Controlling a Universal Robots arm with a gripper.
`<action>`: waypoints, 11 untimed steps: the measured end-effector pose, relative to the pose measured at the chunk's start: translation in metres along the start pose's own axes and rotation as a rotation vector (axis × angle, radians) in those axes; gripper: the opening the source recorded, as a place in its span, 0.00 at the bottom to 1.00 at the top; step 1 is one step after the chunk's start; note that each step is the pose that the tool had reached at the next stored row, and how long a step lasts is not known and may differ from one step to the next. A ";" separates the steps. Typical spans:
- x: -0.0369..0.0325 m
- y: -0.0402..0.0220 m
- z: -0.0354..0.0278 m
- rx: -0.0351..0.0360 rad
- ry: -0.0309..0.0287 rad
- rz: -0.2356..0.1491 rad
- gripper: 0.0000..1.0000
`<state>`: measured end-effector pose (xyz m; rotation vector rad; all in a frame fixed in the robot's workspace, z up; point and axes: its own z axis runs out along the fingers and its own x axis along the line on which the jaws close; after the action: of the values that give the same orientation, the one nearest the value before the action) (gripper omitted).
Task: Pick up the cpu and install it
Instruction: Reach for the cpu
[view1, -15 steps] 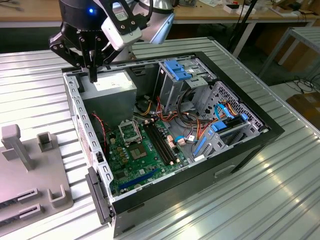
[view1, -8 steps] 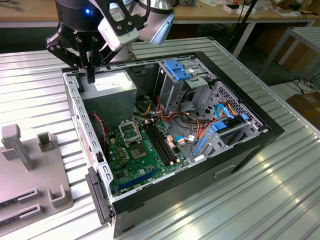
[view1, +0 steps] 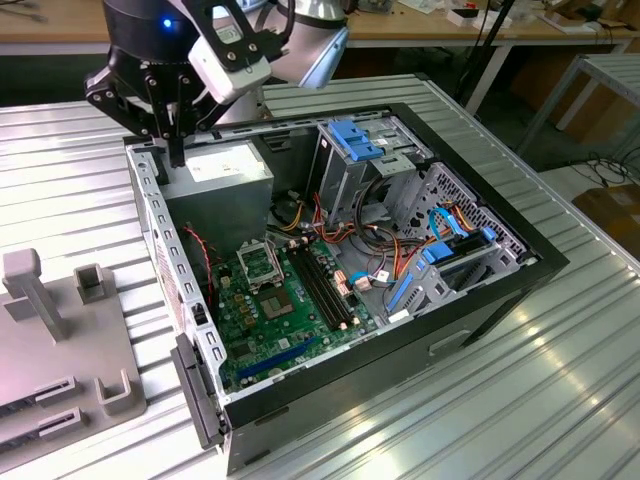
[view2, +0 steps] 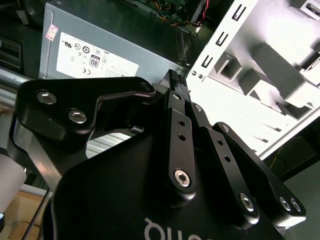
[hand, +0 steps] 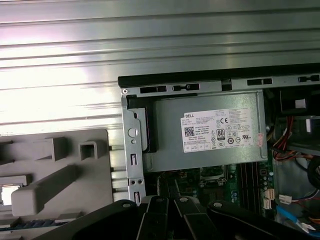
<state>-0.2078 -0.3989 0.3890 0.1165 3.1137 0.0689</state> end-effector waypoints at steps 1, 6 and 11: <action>0.0005 0.0000 0.0000 0.0000 0.0000 0.000 0.11; 0.0029 -0.0002 0.0002 0.0000 0.0000 0.000 0.11; 0.0063 -0.0005 0.0004 0.0000 0.0000 0.000 0.11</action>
<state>-0.2141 -0.3988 0.3884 0.1167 3.1137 0.0689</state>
